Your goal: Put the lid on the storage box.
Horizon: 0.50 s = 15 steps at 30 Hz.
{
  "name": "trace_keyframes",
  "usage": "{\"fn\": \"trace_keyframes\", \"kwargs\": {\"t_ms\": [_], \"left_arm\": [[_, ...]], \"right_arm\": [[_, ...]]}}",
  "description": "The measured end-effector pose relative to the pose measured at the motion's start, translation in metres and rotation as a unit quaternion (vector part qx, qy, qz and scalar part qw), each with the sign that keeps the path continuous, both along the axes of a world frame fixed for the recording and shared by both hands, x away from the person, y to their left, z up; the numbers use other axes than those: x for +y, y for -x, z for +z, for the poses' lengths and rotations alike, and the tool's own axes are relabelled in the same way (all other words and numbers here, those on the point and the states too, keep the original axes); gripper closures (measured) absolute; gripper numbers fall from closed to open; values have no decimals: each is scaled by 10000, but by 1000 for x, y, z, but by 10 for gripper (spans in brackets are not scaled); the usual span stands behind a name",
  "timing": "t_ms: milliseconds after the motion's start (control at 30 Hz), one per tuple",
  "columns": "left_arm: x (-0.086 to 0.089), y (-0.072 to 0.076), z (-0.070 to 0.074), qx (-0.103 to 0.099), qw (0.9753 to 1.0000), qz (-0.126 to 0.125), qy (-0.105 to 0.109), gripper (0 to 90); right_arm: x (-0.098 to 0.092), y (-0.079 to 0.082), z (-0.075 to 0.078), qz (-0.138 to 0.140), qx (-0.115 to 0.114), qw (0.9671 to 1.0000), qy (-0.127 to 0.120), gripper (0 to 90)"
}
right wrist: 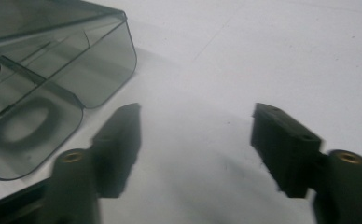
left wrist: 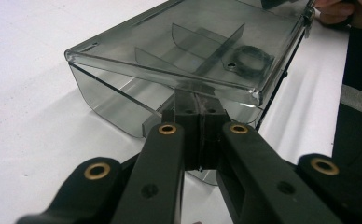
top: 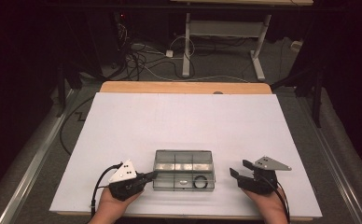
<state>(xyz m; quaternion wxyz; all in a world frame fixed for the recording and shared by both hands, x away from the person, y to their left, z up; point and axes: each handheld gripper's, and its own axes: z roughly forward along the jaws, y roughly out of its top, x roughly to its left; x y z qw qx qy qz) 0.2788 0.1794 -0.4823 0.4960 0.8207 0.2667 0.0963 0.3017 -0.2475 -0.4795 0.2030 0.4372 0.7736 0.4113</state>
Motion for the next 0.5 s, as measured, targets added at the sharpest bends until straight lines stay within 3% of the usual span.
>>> {"fn": "trace_keyframes", "kwargs": {"t_ms": [200, 367, 500], "left_arm": [[4, 1, 1, -22, 10000, 14, -30, 874], [9, 2, -1, 15, 10000, 68, -29, 874], [11, 2, -2, 9, 9999, 137, -86, 873]], "right_arm": [[5, -2, -1, -87, 57, 9997, 242, 15], [8, -2, -1, -198, -9, 9989, 414, 0], [8, -2, 0, -199, -71, 9990, 387, 0]]}}
